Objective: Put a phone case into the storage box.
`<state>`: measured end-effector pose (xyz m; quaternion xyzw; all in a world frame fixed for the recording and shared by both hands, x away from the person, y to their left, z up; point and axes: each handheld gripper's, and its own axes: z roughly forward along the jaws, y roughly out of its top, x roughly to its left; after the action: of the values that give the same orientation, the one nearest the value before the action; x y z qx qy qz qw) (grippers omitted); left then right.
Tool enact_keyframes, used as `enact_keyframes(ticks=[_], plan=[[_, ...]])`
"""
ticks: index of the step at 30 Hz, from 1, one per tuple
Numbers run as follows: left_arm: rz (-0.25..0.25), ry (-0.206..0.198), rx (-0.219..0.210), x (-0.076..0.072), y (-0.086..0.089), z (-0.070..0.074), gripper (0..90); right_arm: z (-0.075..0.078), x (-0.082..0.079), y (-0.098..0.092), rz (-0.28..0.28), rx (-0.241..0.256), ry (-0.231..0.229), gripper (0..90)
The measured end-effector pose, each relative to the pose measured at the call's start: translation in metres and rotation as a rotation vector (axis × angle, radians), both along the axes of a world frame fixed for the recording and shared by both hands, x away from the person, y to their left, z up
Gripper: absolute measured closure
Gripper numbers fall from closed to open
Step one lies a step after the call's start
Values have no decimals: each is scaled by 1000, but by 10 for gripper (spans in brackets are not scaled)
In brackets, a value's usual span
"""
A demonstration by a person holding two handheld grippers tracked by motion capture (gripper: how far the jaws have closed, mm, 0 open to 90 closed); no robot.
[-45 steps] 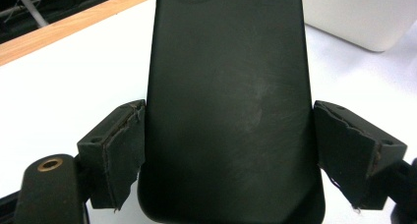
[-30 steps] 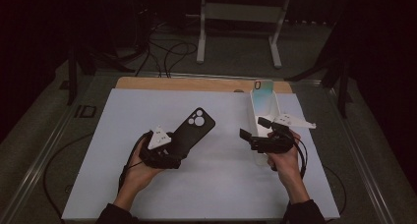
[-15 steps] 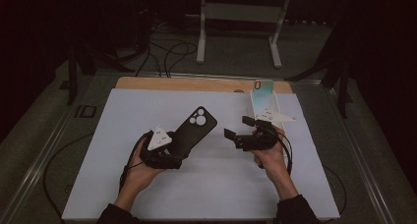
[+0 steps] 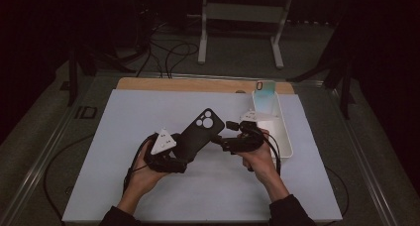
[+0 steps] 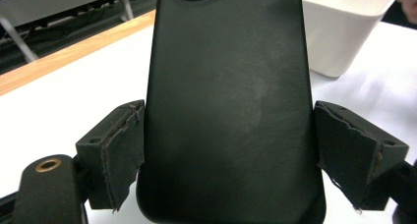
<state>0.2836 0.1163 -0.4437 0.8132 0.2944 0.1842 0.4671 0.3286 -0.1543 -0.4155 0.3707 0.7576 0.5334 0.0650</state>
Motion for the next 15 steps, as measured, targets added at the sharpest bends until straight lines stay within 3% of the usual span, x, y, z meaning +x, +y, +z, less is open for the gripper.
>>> enact_keyframes(ticks=[5,6,11,15], plan=[[-21,-5,-1,-2,-6,-1,162,-3,-1,8,22,23,46,431],[-21,-5,-1,-2,-6,-1,162,-3,-1,8,22,23,46,431],[-10,-6,14,-2,-9,-3,162,-3,-1,13,59,92,88,603],[-5,-11,28,-3,-11,-4,164,-2,-2,20,81,103,98,660]])
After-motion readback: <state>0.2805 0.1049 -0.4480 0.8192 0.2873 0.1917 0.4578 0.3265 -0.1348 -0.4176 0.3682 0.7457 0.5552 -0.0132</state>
